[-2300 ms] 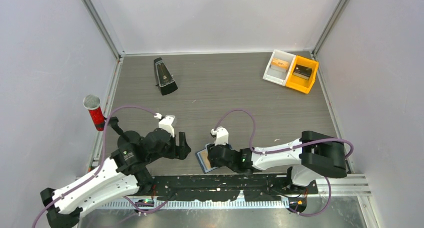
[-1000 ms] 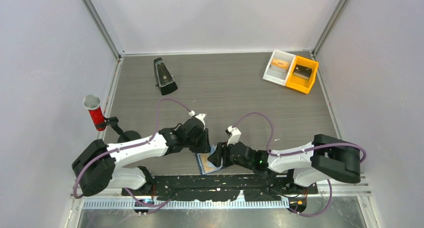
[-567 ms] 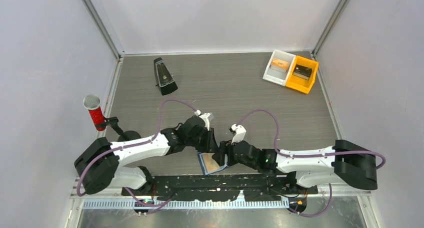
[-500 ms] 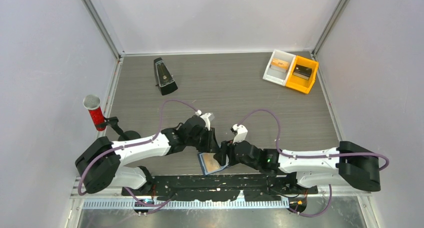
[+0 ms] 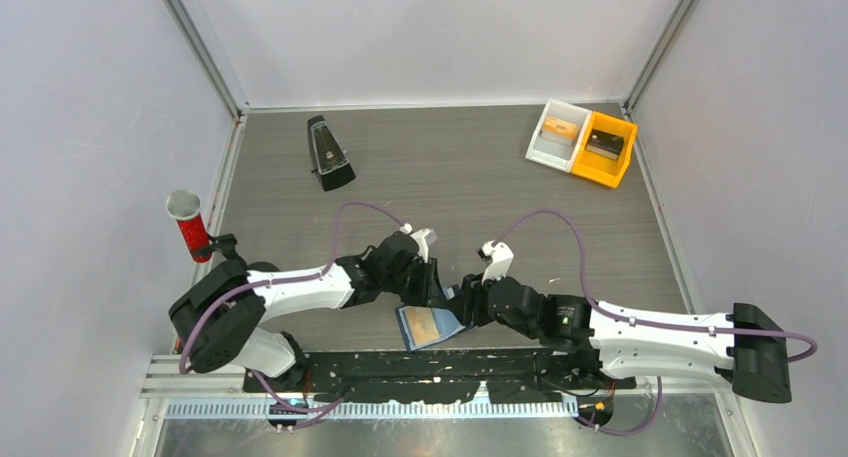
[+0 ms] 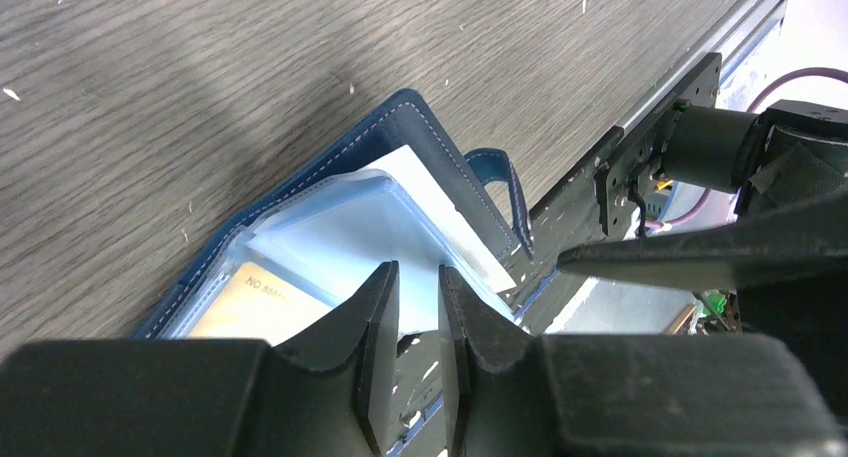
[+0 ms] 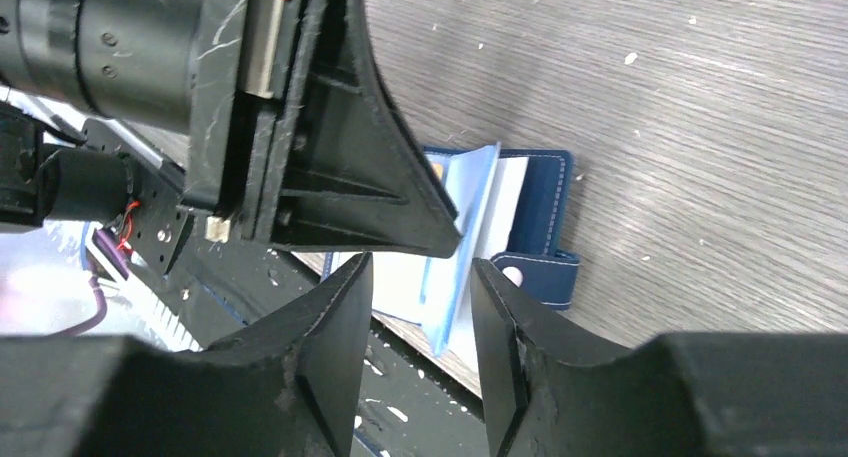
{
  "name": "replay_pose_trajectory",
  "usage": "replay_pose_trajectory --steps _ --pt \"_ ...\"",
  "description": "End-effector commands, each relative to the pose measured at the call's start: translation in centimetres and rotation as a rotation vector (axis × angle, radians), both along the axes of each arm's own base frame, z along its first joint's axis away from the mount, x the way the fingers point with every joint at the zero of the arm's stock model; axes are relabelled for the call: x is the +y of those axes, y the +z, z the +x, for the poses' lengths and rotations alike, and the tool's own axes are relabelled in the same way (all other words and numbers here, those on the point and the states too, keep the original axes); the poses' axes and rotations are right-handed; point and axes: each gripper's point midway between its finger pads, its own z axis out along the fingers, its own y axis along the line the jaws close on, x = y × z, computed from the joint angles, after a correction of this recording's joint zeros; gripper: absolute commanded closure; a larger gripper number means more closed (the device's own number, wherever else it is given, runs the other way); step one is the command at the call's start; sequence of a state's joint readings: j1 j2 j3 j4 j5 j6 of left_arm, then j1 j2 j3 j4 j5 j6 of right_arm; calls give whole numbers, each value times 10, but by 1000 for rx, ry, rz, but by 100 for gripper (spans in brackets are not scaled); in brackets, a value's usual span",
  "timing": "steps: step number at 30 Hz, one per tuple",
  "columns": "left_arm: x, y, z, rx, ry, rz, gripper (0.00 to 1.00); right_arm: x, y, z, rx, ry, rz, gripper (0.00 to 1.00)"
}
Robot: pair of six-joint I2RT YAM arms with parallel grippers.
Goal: Take the credit cards out of the card holder
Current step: Remove the credit card from the card holder.
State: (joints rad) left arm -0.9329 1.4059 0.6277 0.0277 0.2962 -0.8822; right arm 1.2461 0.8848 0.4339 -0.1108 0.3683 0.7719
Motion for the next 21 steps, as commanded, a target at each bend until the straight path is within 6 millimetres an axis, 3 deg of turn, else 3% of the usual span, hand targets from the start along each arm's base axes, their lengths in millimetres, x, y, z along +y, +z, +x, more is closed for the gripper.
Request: replay_pose_trajectory --steps 1,5,12,21 --pt "-17 22 14 -53 -5 -63 77 21 20 -7 -19 81 84 55" --pt "-9 19 19 -70 27 -11 77 40 16 -15 -6 127 109 62" --pt "4 16 21 -71 60 26 77 66 2 -22 3 163 67 62" --pt "47 21 37 -99 175 89 75 64 -35 -14 14 113 -36 57"
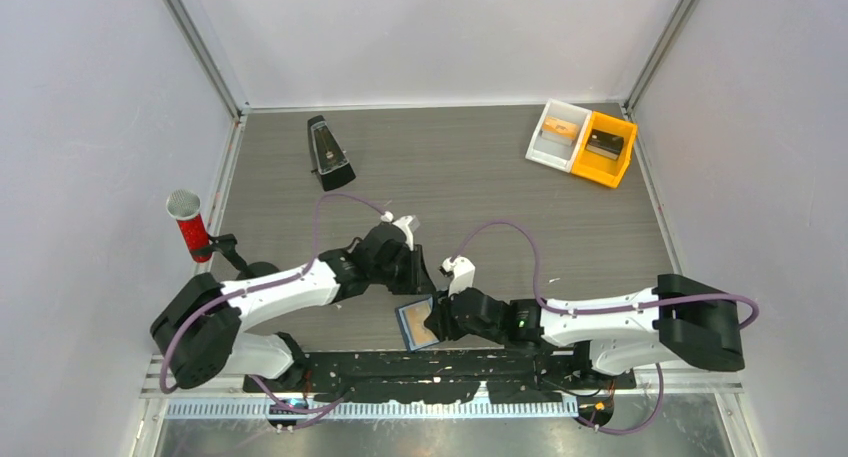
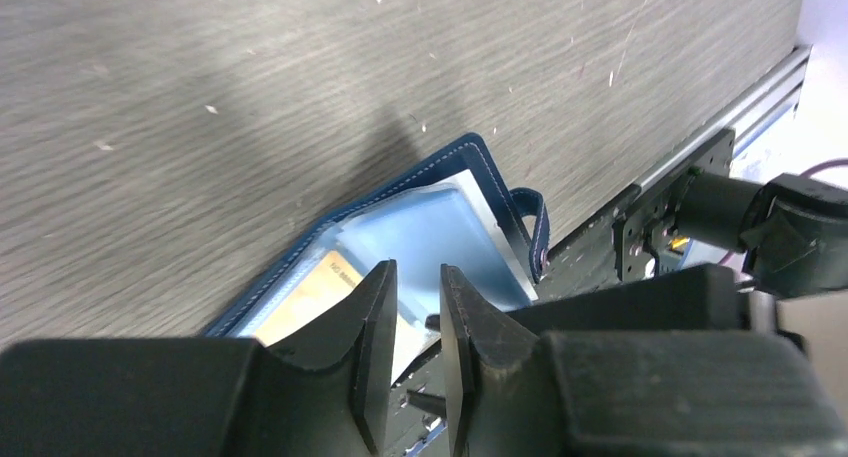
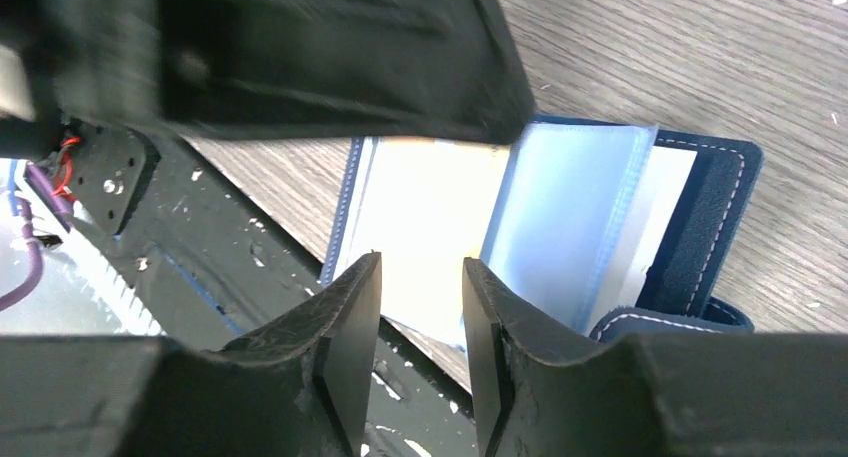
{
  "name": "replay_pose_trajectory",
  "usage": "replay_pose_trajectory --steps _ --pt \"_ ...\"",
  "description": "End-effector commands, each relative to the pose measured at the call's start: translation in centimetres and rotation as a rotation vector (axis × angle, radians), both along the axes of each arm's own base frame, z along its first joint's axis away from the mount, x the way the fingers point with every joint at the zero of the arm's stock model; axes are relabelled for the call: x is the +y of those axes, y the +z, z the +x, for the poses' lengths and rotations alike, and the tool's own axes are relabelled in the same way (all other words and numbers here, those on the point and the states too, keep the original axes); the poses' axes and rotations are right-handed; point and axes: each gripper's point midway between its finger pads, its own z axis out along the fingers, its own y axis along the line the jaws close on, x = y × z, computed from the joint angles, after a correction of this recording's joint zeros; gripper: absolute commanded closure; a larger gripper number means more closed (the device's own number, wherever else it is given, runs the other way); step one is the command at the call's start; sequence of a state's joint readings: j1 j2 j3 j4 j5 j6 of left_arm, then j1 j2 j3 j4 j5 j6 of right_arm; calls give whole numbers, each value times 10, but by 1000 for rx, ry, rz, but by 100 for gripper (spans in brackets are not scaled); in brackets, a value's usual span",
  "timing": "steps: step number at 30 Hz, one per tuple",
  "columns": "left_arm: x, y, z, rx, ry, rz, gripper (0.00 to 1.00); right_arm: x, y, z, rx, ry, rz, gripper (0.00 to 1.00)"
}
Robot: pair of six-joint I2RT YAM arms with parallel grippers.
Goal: Take the credit cards out of the card holder
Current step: Remove the credit card from the card holder.
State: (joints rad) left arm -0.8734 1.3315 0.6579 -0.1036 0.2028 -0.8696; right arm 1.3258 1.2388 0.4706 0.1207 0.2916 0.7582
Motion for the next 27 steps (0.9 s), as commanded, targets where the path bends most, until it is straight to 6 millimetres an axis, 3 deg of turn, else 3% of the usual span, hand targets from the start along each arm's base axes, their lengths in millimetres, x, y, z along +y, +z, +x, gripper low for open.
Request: replay_pose_trajectory --steps 1,7,12,19,27 --pt "29 12 12 -60 71 36 74 13 10 11 -38 -41 41 54" --pt "67 11 5 -75 167 100 63 18 -1 10 -15 -45 32 37" --pt "84 3 -10 -65 198 87 58 15 -12 10 -11 -75 -28 33" --pt "84 -2 -24 -53 179 12 57 10 -29 7 16 -102 -72 33" --pt "82 -19 -26 -24 153 44 60 15 -31 2 49 -98 -18 34"
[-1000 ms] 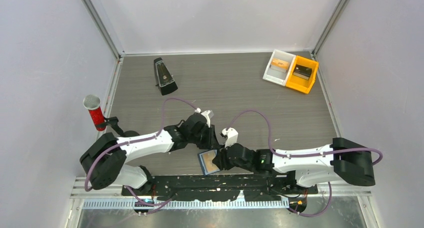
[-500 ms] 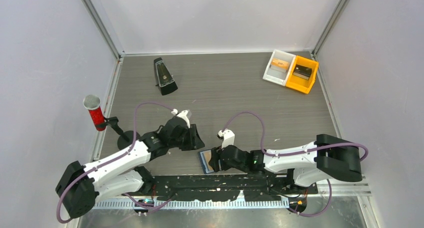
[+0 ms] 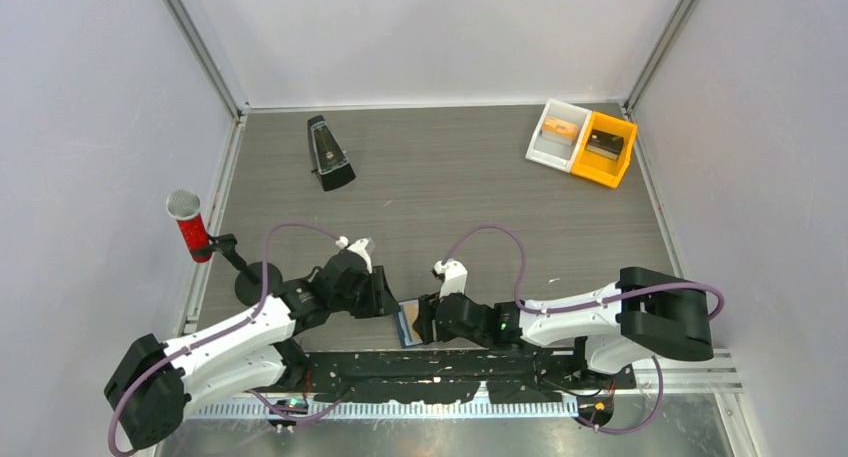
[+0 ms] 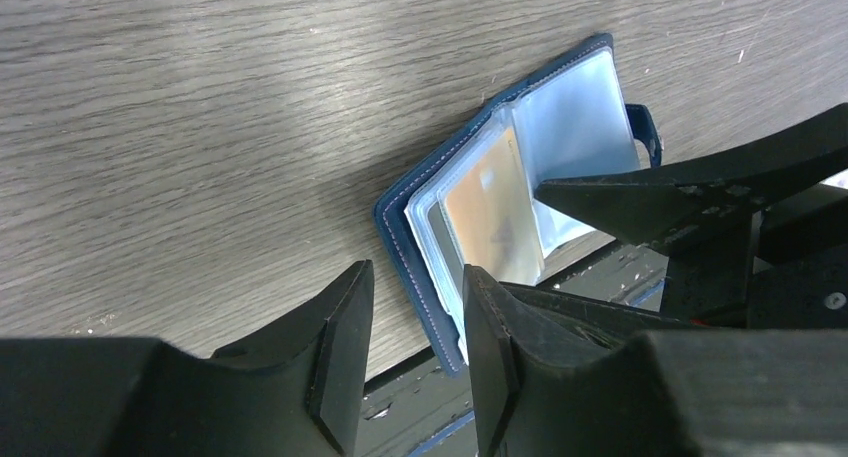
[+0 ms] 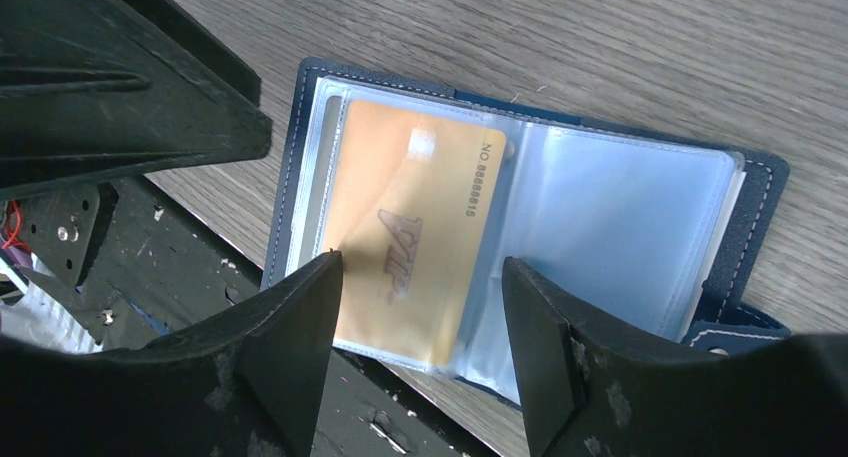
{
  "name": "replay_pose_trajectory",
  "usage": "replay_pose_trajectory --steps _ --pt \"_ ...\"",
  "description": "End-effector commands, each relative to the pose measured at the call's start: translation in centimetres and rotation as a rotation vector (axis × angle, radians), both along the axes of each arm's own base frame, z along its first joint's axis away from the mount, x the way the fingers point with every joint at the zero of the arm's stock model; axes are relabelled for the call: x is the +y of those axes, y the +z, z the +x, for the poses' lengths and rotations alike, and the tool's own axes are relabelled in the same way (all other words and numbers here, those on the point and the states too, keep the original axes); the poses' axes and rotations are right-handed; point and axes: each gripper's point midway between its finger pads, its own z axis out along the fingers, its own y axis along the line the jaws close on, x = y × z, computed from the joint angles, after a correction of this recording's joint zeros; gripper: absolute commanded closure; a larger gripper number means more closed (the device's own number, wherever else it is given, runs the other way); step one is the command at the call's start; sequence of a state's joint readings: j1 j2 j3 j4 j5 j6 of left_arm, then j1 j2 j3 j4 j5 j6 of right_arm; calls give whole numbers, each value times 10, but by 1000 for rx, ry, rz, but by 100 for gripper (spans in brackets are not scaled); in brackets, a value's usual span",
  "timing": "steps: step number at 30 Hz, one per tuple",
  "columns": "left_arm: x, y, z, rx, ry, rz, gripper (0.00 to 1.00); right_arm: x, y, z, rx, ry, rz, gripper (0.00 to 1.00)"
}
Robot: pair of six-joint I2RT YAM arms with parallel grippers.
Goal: Take the credit cards out of the card holder
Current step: Remove the credit card from the card holder.
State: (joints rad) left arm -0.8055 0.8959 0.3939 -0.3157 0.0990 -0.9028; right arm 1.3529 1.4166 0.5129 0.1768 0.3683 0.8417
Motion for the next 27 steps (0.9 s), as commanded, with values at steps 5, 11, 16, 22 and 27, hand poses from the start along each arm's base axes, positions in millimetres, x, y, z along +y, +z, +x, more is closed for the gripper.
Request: replay_pose_trajectory --steps 5,11,16,22,27 --pt "-9 -9 5 -3 -15 -17 60 -1 -1 -2 27 -35 53 37" --pt "-8 -14 5 3 -13 -8 60 -6 -3 -1 25 -48 64 38" --pt "-13 -14 6 -8 -17 -39 60 -4 -7 -2 36 -38 76 40" --pt "-9 -24 5 24 9 -16 64 -6 -6 1 24 -46 82 41" --pt "-4 -28 5 32 24 17 66 -6 -5 1 24 -45 91 42"
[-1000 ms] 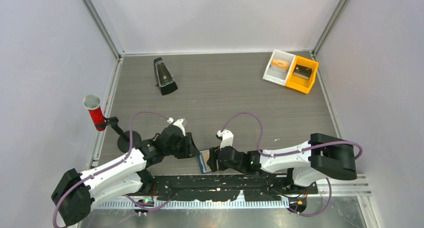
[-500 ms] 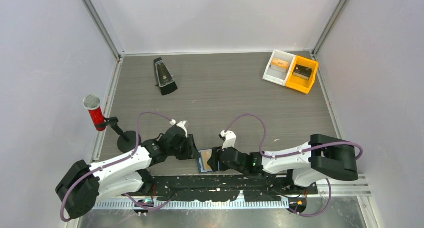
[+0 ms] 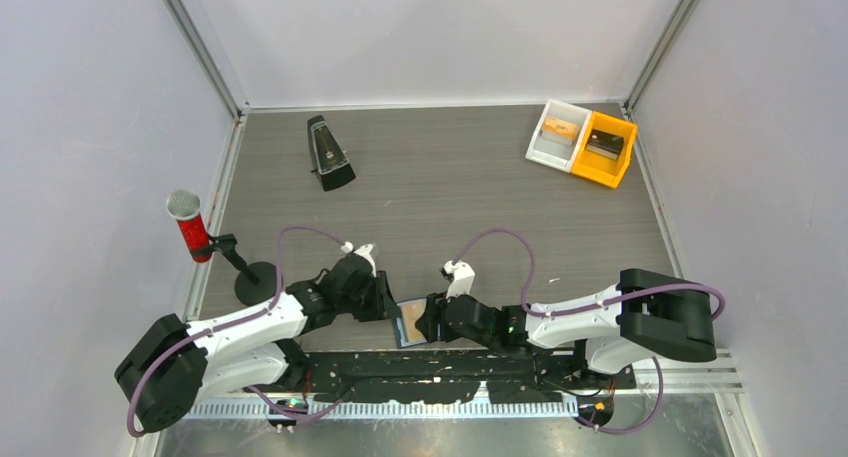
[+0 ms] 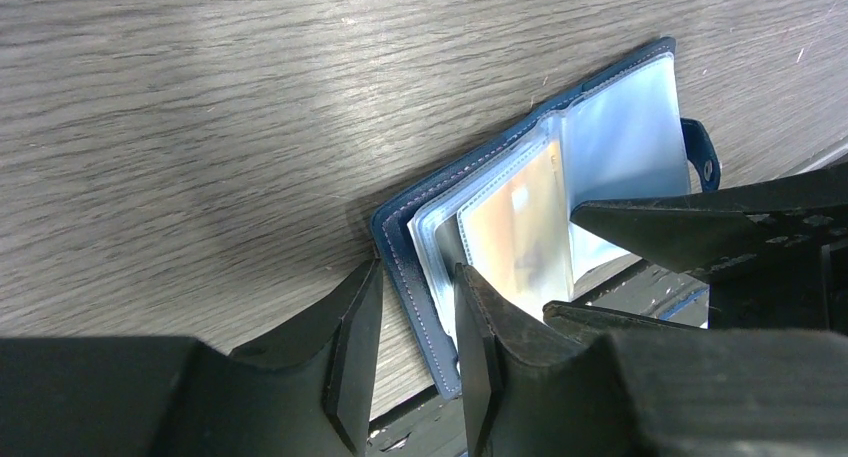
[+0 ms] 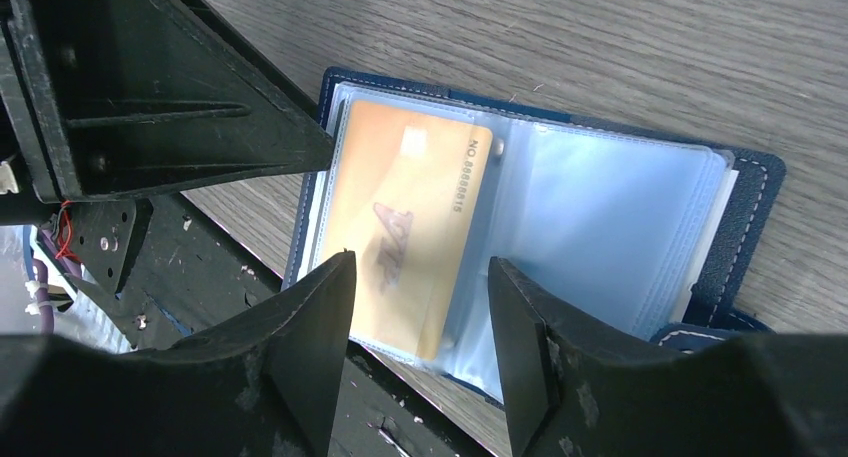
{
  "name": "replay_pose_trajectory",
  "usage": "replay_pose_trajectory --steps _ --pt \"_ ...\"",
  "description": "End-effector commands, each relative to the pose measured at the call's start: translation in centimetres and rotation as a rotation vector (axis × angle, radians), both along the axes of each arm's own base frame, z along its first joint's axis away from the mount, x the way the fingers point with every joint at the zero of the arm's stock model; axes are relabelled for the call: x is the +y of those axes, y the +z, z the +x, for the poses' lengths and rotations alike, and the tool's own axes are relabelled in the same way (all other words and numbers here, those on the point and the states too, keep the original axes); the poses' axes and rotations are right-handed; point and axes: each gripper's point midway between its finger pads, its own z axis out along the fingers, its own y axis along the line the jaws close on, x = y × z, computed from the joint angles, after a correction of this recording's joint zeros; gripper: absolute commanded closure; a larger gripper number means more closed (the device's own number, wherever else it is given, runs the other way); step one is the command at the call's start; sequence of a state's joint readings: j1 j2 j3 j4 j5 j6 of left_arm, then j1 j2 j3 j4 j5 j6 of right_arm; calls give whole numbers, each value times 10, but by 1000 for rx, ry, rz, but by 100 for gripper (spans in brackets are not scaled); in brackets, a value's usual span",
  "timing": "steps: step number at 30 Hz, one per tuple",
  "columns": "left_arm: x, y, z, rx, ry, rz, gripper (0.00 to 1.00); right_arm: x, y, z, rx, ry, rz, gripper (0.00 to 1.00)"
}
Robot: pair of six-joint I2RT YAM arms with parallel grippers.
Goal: Take the credit cards out of the card holder
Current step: Remove the credit card from the card holder.
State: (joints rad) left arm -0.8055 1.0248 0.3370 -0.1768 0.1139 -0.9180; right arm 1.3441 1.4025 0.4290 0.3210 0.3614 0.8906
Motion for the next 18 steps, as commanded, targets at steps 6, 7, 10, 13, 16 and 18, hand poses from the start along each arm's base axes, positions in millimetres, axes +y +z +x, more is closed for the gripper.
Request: replay_pose_trajectory --steps 6,7,10,13,16,18 --pt "3 4 6 -22 36 2 67 -5 -7 0 10 -8 -8 42" --pt "3 3 5 -20 37 3 67 -4 -6 0 10 -7 -9 42" --pt "3 2 4 -15 35 2 67 -1 -5 -1 12 0 -4 42" --pt "-3 5 4 -16 17 -28 66 0 -3 -1 10 5 4 42" --pt "-7 7 3 -13 3 -45 65 1 0 -1 4 10 5 40" --pt "-8 8 3 -10 -3 -48 65 3 2 0 0 13 6 38"
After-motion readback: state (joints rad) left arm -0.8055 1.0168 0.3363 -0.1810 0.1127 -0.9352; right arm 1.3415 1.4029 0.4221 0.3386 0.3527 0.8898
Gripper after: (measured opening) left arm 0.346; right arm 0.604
